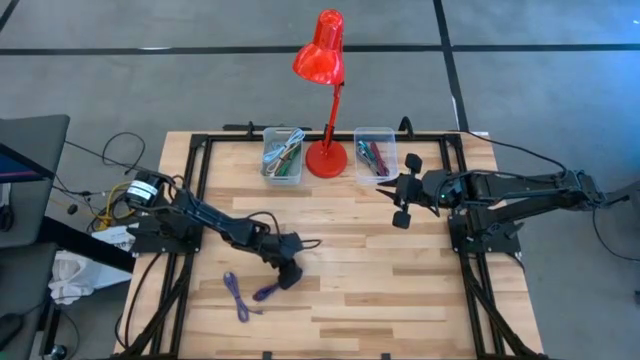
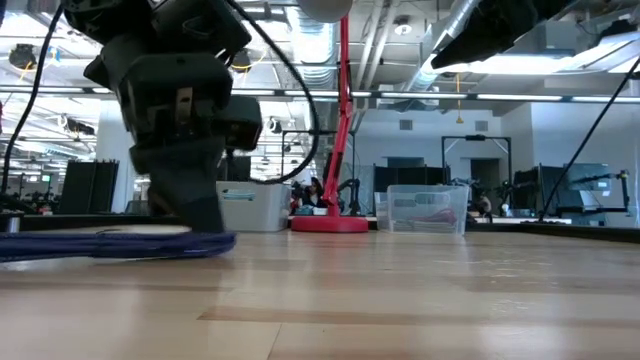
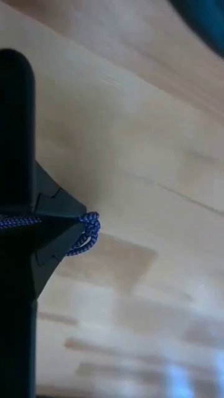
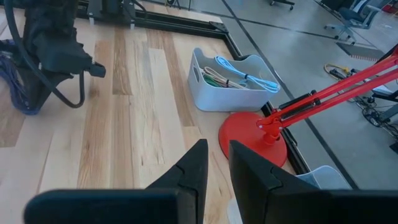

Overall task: Pick & Place USB Port
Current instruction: Put the black and purple charger cable into the transparent bin

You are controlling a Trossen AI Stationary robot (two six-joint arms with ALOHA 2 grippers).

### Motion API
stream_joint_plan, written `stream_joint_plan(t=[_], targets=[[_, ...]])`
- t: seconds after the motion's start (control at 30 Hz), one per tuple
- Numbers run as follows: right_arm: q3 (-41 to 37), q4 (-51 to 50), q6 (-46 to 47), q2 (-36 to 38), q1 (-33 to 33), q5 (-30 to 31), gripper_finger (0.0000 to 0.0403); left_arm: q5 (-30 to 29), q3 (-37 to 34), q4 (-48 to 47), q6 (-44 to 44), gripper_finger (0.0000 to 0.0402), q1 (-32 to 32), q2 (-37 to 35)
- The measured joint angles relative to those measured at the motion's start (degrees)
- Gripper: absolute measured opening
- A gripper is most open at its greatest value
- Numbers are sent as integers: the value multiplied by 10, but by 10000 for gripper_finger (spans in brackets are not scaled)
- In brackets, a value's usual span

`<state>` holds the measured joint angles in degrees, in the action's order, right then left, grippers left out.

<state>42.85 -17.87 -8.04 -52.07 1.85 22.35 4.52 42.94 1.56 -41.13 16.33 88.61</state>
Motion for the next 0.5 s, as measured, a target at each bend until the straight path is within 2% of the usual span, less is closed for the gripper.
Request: stream_joint_plan(t=[0.2, 0.5], targets=[[0, 0, 0, 0, 0, 0, 58, -3, 0, 57, 65, 9, -28, -26], [0, 2, -8, 0, -2, 4, 58, -34, 0, 72, 189, 7, -99, -119]])
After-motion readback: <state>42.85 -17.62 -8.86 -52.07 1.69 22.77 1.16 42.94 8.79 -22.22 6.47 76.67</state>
